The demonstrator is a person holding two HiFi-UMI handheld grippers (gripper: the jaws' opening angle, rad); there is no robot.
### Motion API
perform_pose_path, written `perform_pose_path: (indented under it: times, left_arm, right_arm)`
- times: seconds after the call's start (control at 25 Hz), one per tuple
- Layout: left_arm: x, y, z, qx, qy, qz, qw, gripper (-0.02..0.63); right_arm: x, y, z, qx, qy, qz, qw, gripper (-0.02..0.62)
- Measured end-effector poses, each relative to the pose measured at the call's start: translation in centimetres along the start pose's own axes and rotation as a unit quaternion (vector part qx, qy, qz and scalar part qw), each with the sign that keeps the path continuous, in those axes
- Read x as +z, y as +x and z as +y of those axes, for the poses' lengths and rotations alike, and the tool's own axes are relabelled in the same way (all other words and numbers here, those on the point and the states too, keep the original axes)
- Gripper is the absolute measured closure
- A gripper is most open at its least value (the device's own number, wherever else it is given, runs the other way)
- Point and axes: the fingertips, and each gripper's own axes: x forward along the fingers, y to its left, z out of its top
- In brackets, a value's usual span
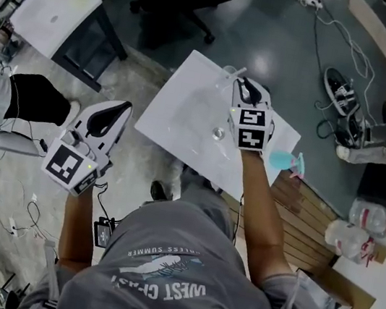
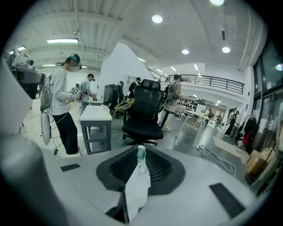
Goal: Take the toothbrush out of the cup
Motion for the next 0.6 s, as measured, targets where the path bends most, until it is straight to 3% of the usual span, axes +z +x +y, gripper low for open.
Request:
perform_pose_path:
  times: [0.6]
  left_arm:
    - [1.5,-1.6,-2.5,-0.017,0.022,-0.017,0.9995,0.607]
  right_arm:
    - [2.4,-7.3,0.0,-0.018,0.011,-0.048,0.999,0.526]
